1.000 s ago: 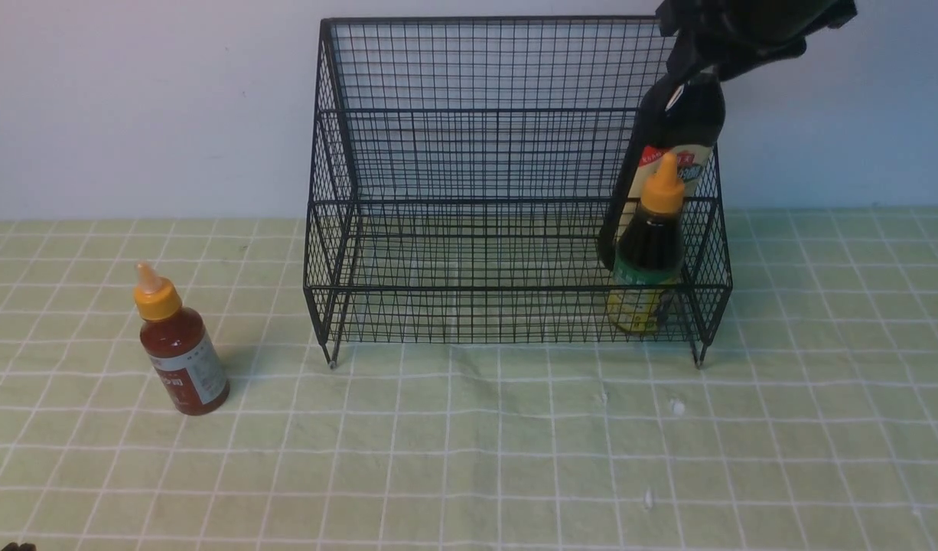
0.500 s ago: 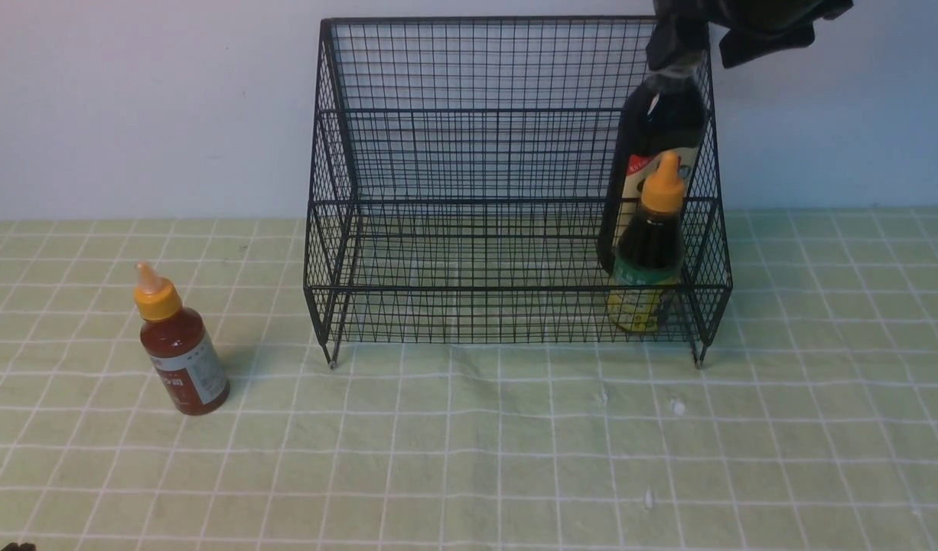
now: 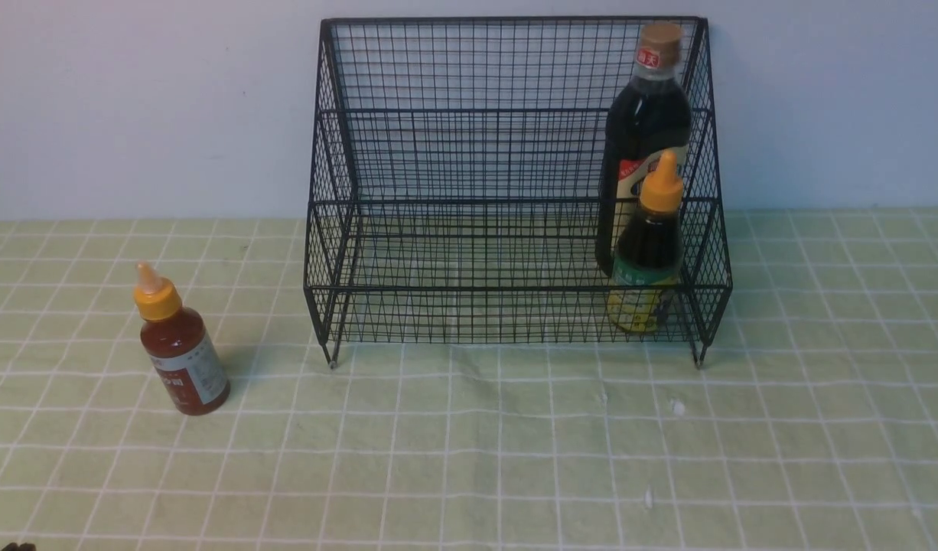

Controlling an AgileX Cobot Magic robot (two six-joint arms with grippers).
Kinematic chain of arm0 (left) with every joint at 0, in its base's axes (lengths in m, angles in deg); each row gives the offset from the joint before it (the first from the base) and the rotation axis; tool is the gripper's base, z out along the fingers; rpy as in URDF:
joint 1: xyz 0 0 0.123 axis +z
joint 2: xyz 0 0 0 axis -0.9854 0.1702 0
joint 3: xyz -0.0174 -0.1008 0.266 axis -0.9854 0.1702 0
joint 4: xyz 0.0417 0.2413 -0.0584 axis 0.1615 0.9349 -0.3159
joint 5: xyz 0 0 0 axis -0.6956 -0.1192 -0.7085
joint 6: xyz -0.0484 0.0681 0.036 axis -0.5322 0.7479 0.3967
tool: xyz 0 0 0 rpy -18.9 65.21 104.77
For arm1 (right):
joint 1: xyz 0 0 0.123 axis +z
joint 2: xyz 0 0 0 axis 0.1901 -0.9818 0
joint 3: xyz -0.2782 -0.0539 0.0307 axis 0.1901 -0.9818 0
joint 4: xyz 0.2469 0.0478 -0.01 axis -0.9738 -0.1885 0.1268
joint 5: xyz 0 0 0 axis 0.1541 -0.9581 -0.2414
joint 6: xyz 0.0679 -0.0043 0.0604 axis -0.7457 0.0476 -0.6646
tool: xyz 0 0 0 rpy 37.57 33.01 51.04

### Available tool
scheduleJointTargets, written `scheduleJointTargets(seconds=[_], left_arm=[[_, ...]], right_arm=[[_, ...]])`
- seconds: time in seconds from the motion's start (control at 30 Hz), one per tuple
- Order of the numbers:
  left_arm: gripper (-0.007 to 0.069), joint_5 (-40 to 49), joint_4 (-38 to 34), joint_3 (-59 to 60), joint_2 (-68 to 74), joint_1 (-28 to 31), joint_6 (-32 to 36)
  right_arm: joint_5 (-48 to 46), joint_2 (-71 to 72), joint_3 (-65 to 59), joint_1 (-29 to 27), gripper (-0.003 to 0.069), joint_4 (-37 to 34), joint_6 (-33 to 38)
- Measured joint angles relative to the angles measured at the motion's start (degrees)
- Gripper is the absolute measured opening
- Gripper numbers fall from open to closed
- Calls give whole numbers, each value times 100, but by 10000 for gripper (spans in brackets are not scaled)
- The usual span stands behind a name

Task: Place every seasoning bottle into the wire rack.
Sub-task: Use the right arm to put the condiment bottle back on the shelf, then use the left arm to grab the condiment bottle closest to it

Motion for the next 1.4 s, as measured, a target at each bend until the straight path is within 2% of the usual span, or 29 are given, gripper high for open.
scheduleJointTargets(seconds=[0.07,0.1,0.2,0.3,0.5,0.53,0.67,0.83,1.03,1.17,1.4], left_arm=[[-6,0,0,0,0,0,0],[-6,0,0,0,0,0,-11],[-6,0,0,0,0,0,-18],[-6,0,0,0,0,0,-20],[-6,0,0,0,0,0,-31],[-6,0,0,0,0,0,-31],[-6,0,0,0,0,0,-31],[-6,0,0,0,0,0,-31],[-6,0,0,0,0,0,-31],[-6,0,0,0,0,0,-31],[-6,0,0,0,0,0,-31]], right_arm=[[0,298,18,0,372,5,-14],[-6,749,10,0,262,32,-29],[-6,1503,-214,0,81,146,-47],[-6,2369,-815,0,6,249,-66],[43,4238,-2872,0,-12,279,-109],[230,4823,-3524,0,-12,279,-114],[1749,6608,-6088,0,-13,278,-115],[3500,8338,-8489,0,-13,106,-116],[4618,9294,-10138,0,-15,-397,-129],[4715,9493,-10800,0,-15,-638,-122],[4753,9499,-11788,0,-15,-350,-20]])
